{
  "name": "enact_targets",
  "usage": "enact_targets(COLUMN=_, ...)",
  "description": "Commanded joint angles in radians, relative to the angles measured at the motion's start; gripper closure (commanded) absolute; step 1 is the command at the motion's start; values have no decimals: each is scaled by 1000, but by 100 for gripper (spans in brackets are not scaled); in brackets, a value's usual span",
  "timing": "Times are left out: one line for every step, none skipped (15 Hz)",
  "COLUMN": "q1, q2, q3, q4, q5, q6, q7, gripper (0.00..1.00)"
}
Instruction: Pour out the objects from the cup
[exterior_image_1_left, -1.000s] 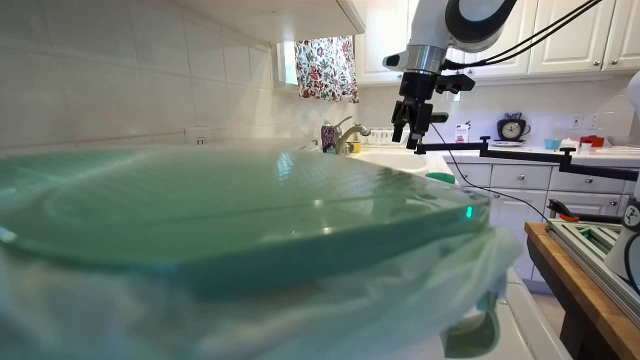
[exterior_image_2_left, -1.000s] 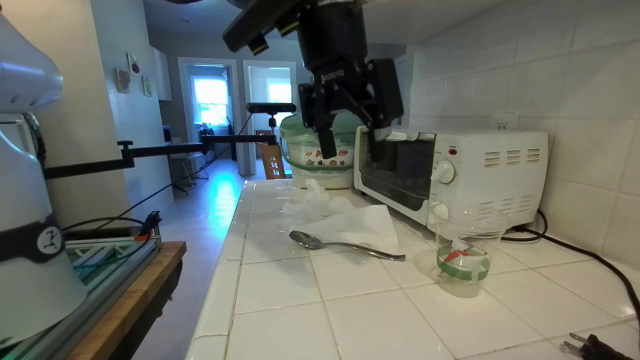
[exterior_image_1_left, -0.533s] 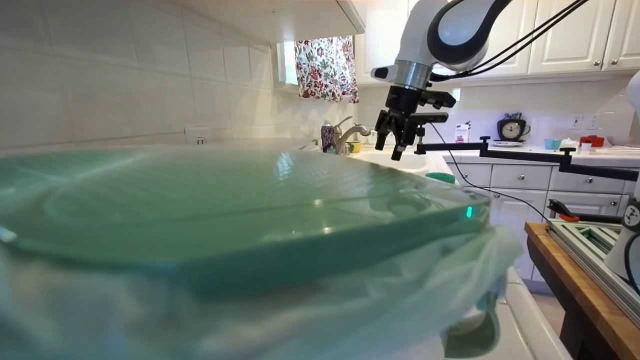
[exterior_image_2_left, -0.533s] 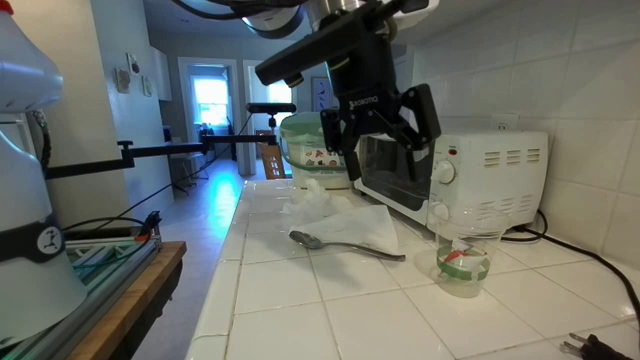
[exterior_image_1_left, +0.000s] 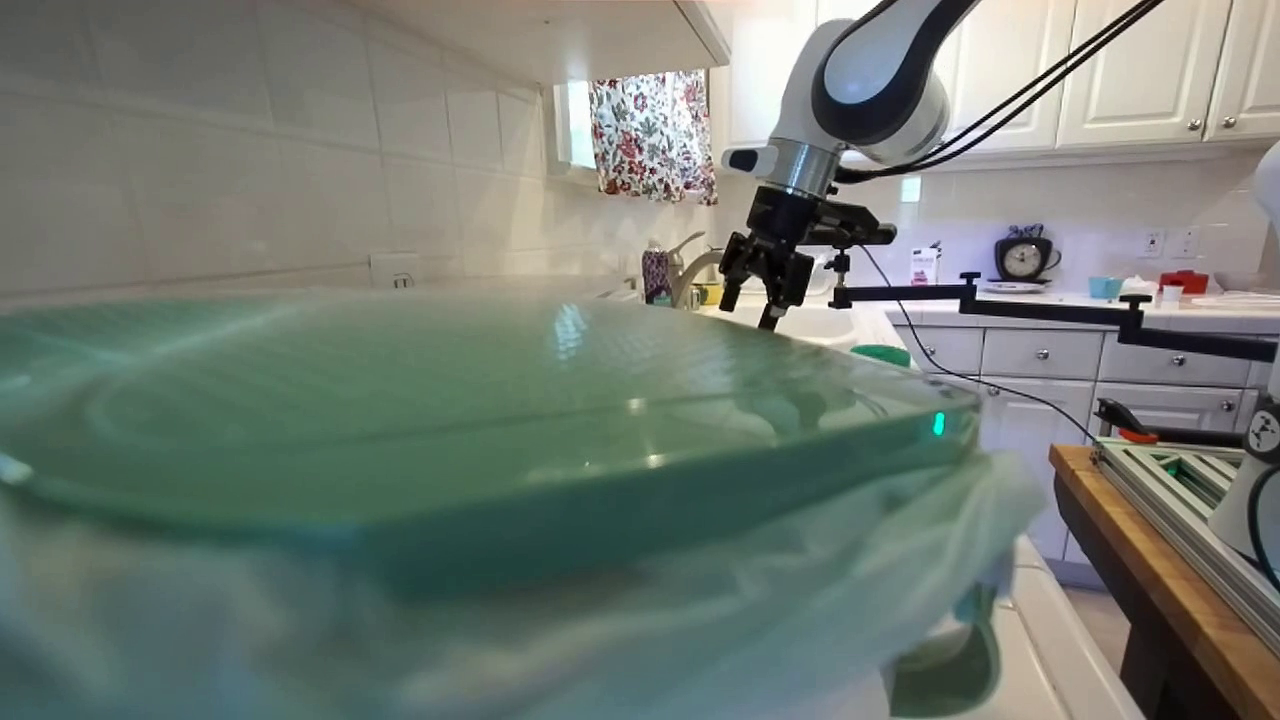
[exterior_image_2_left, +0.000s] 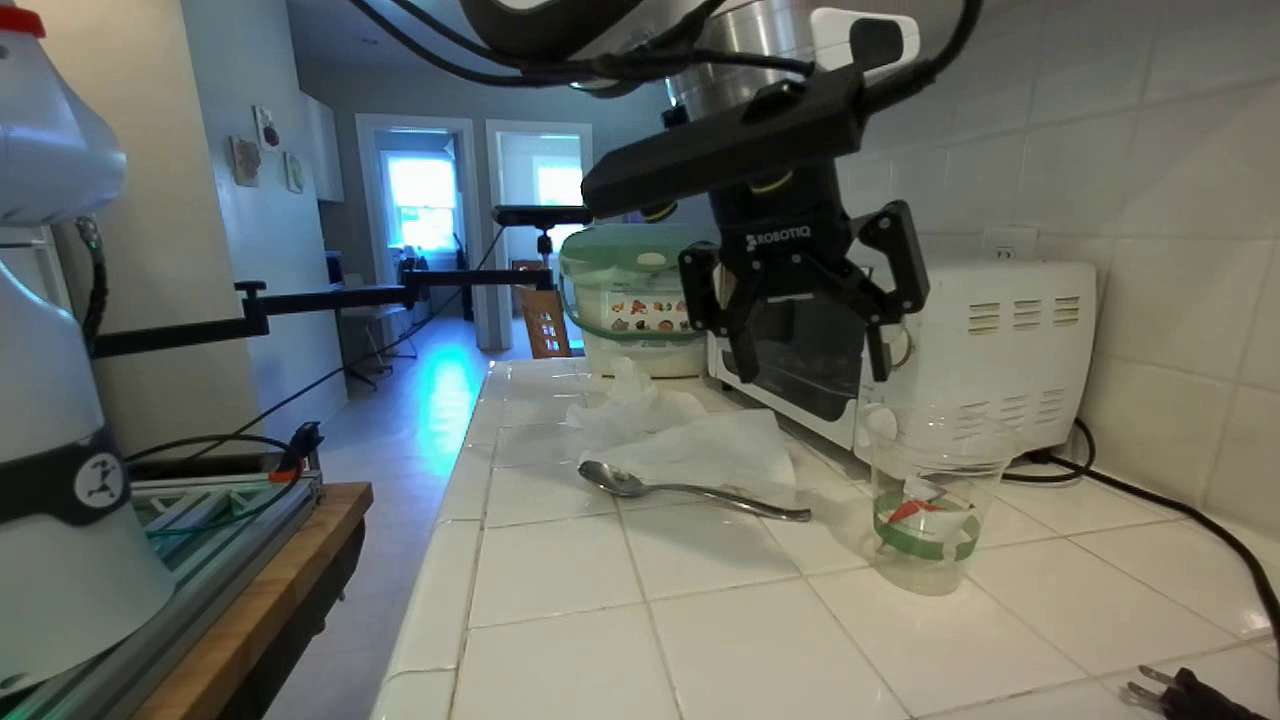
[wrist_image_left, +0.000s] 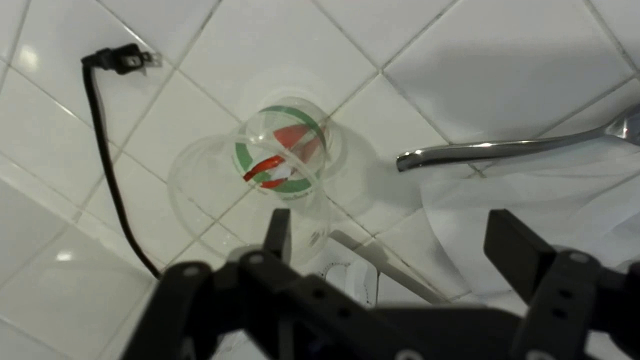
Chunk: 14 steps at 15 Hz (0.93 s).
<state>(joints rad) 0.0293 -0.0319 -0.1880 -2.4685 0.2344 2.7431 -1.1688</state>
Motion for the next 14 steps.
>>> enact_targets(q1=9, q2=53, q3=-1, q4=41, q5=117, q6=20, q7=-173, gripper=0)
enact_targets(q1=7, q2=64, q3=1, q4=49, q5=137, q6=19, q7=-202, gripper=0)
enact_targets(q1=4, q2=74, q3=2, q4=57, q5=154, q6=15, q7=-226, gripper=0)
enact_targets(q1=2, q2=82, q3=4, q4=64, q5=172, q6=13, q7=-250, gripper=0)
enact_targets(q1=0, q2=92, q3=5, q4=73, q5=191, q6=12, q7=-276, gripper=0)
enact_targets(q1=-2, q2=98, q3=5, q4=79, q5=202, q6=9, q7=-290, gripper=0)
enact_targets(q1=-3, q2=106, q3=6, q4=86, q5=219, q6=10, q7=-315, gripper=0)
enact_targets(q1=-4, q2=112, q3=6, q4=92, q5=228, q6=8, q7=-327, gripper=0)
enact_targets(q1=-5, q2=120, q3=6, q4=99, q5=238, q6=8, q7=-340, gripper=0)
enact_targets(q1=-6, q2=126, q3=7, q4=103, q5=246, q6=7, q7=-349, gripper=0)
enact_targets(q1=-8, q2=131, q3=7, q4=105, q5=252, q6=8, q7=-361, gripper=2)
enact_targets(q1=-9, q2=137, q3=8, q4=107, q5=259, q6=9, q7=-373, gripper=11)
enact_targets(q1=-11, q2=143, q3=8, q4=109, q5=261, q6=9, q7=-381, gripper=13)
enact_targets(q1=-13, q2=149, q3=8, q4=112, q5=265, q6=9, q7=-388, gripper=19)
